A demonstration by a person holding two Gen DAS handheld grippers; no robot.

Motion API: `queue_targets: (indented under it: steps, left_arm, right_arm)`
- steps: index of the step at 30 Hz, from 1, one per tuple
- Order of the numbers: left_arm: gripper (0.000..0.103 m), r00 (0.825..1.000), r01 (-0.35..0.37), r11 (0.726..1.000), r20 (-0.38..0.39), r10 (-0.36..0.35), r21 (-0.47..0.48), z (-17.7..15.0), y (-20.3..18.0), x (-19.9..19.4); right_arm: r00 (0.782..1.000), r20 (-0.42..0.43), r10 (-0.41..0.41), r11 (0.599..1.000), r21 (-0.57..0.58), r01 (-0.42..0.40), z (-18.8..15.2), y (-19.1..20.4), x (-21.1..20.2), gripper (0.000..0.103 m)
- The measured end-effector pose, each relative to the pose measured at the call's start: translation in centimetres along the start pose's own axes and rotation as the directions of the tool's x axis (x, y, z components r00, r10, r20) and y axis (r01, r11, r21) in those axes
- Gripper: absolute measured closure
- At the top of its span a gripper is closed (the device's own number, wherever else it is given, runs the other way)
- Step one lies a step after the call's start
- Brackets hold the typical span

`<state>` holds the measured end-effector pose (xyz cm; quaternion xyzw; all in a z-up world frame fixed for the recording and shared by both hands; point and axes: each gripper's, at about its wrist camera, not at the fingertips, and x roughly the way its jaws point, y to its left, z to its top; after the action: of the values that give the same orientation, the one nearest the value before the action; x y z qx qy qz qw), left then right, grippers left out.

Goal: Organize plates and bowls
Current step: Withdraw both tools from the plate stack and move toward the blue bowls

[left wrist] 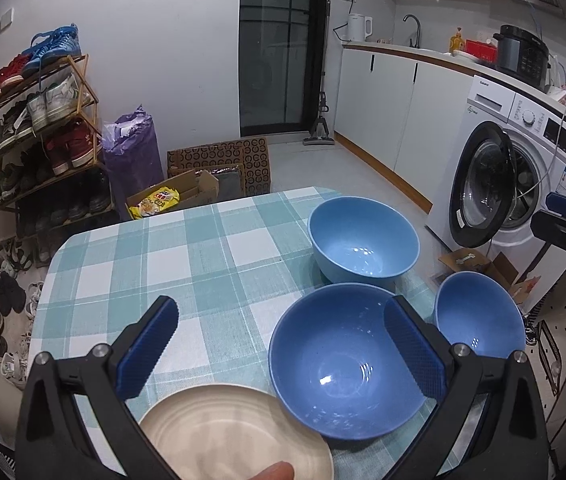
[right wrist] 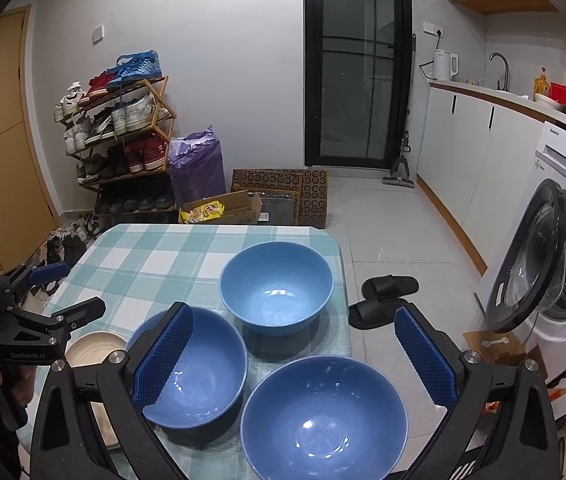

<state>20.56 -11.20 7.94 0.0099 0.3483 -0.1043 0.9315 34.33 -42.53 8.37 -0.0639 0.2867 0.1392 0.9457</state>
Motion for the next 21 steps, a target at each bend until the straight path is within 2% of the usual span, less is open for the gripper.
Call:
queue_targets:
  steps: [21]
  left_arm:
    - [0.000, 0.998, 0.005, 0.999, -0.063, -0.002, 0.043, 4.1, -1.7, 7.2]
  right_arm:
    - [0.992, -0.123, -0.009, 0.999, 0.052, 0.016, 1.8, -3.3, 7.5, 0.001]
